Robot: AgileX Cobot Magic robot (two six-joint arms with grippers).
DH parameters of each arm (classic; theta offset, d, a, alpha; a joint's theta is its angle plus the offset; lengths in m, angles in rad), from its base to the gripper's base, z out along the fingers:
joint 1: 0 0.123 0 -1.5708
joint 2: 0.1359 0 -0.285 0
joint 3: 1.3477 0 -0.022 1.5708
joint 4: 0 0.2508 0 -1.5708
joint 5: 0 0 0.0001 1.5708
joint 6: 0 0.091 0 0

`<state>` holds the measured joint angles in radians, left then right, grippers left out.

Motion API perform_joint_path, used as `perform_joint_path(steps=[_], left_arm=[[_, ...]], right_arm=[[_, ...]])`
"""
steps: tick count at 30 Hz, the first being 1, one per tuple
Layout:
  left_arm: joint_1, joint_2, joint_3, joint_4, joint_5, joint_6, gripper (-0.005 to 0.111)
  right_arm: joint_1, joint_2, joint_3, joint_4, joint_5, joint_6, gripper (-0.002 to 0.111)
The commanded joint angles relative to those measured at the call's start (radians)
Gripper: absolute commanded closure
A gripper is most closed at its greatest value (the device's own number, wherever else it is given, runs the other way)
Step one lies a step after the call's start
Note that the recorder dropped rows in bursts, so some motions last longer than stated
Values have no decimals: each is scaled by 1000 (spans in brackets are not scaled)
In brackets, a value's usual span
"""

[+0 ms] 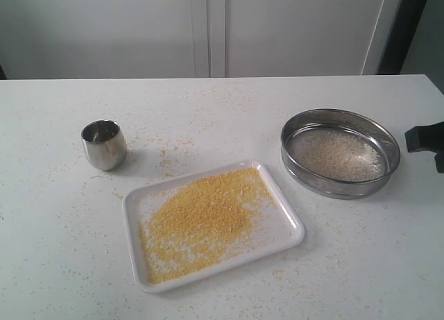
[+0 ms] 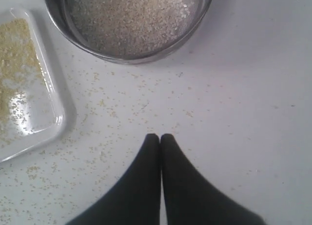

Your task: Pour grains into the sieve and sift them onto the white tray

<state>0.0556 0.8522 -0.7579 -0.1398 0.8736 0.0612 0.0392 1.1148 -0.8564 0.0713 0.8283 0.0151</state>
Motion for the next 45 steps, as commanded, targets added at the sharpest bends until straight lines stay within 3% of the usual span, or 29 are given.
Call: perform_joint_path(steps=[1, 14, 20, 45], left_arm=[[2, -9, 5, -8, 8, 0, 107], [2, -9, 5, -8, 8, 0, 107], [2, -9, 5, -8, 8, 0, 107], [2, -9, 5, -8, 8, 0, 107]], right_arm=[[0, -132, 80, -4, -68, -15, 108], [0, -487, 237, -4, -228, -51, 108], [0, -579, 260, 7, -179, -37, 108], [0, -598, 260, 7, -179, -37, 108]])
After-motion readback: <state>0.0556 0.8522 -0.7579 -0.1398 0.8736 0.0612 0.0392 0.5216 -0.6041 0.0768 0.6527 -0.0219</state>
